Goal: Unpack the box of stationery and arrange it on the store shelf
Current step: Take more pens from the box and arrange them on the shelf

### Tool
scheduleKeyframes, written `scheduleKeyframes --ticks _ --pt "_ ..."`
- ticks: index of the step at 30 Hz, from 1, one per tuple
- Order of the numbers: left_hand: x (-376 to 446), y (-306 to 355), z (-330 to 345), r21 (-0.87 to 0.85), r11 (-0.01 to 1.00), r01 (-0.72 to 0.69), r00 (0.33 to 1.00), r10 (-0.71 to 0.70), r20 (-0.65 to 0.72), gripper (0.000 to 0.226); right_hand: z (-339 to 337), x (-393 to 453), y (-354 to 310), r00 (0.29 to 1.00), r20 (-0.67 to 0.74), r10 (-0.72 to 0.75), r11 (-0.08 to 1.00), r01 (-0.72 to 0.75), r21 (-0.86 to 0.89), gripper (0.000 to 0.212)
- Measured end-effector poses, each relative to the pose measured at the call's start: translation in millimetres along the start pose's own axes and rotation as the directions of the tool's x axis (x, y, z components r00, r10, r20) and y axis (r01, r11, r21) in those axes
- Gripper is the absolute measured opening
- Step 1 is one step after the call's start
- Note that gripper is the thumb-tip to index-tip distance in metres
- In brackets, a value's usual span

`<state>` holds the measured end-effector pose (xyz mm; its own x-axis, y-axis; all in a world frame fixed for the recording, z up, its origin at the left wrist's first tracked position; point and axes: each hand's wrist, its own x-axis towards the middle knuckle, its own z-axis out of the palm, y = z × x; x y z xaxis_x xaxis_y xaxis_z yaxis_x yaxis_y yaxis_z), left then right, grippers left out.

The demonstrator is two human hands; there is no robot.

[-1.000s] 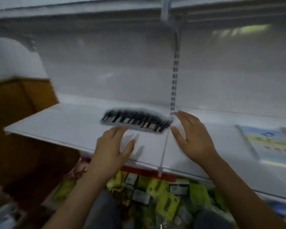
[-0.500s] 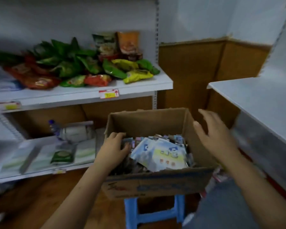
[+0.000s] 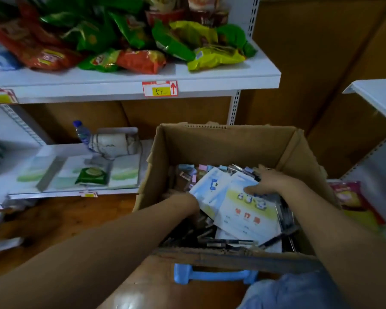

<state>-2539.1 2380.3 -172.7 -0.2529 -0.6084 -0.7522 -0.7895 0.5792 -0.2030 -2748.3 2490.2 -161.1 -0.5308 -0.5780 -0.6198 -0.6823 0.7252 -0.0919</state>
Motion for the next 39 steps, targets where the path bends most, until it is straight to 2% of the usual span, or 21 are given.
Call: scheduleKeyframes --ticks 2,4,7,10,13,19,20,25,28,30,31,32,34,35,37,39 --pt "11.9 1.6 12.3 -0.109 0.991 0.074 0.996 -0.079 -0.044 0.099 13.2 9.3 -0.2 1.000 -0.005 0.017 0.999 -0.017 -0.050 0.123" --pt "13.3 -6.1 11.3 -0.190 0.981 0.042 0.997 -0.053 -0.054 0.118 19.0 13.1 -0.1 0.999 -0.048 0.013 0.997 -0.017 -0.080 0.126" --pt "10.8 -10.0 4.8 -0.267 0.964 -0.015 0.997 -0.007 -0.080 0.123 22.2 12.8 5.0 0.995 -0.092 -0.044 0.998 0.048 0.046 0.118" --pt "14.4 -5.5 12.2 -0.358 0.929 -0.092 0.988 0.041 -0.147 0.103 29.6 13.7 7.1 0.983 -0.147 -0.110 0.969 0.139 0.206 0.104" --pt "19.9 -7.8 13.9 -0.432 0.888 -0.159 0.971 0.062 -0.230 0.087 32.8 9.2 5.8 0.970 -0.193 -0.151 0.952 0.195 0.234 0.093" --pt "15.1 -9.6 6.9 -0.536 0.811 -0.233 0.946 0.061 -0.318 0.104 30.8 -6.1 4.3 0.942 -0.323 -0.090 0.925 0.199 0.323 0.038" --pt "13.5 -11.3 3.2 -0.557 0.799 -0.225 0.949 0.051 -0.311 0.105 29.0 -8.0 3.6 0.933 -0.352 -0.071 0.929 0.190 0.318 0.036" --pt "-5.3 -23.2 -21.1 -0.602 0.781 -0.164 0.965 0.001 -0.261 0.109 19.0 -17.7 3.2 0.856 -0.512 -0.074 0.988 0.132 0.078 0.040" --pt "-22.2 -36.9 -35.7 -0.561 0.804 -0.195 0.928 -0.034 -0.371 0.111 5.6 -26.2 -3.8 0.747 -0.663 -0.057 0.996 0.090 0.016 0.028" --pt "-35.7 -42.5 -38.4 -0.502 0.813 -0.295 0.875 0.019 -0.484 0.095 -6.1 -34.5 -10.0 0.671 -0.737 -0.077 0.993 0.115 0.001 0.022" --pt "-42.5 -42.2 -37.0 -0.430 0.828 -0.360 0.845 0.095 -0.526 0.079 -11.1 -38.5 -12.9 0.677 -0.728 -0.104 0.987 0.161 0.008 0.019" --pt "-47.2 -39.7 -32.9 -0.333 0.843 -0.422 0.825 0.206 -0.526 0.060 -14.6 -42.9 -15.5 0.716 -0.683 -0.145 0.976 0.215 0.018 0.016" --pt "-52.5 -32.1 -20.5 -0.195 0.840 -0.506 0.833 0.419 -0.361 0.024 -15.8 -49.8 -20.3 0.817 -0.511 -0.266 0.948 0.317 0.013 0.013" --pt "-53.7 -27.6 -13.7 -0.157 0.832 -0.532 0.839 0.493 -0.228 0.019 -12.2 -51.9 -22.2 0.850 -0.413 -0.326 0.936 0.351 -0.017 0.014" --pt "-53.1 -19.7 -2.7 -0.055 0.819 -0.572 0.820 0.572 -0.016 0.028 2.8 -50.3 -23.4 0.894 -0.210 -0.396 0.917 0.375 -0.132 0.014" --pt "-51.3 -14.3 3.6 0.017 0.795 -0.606 0.794 0.604 0.073 0.033 21.1 -44.6 -21.5 0.943 -0.001 -0.333 0.917 0.323 -0.235 0.012"
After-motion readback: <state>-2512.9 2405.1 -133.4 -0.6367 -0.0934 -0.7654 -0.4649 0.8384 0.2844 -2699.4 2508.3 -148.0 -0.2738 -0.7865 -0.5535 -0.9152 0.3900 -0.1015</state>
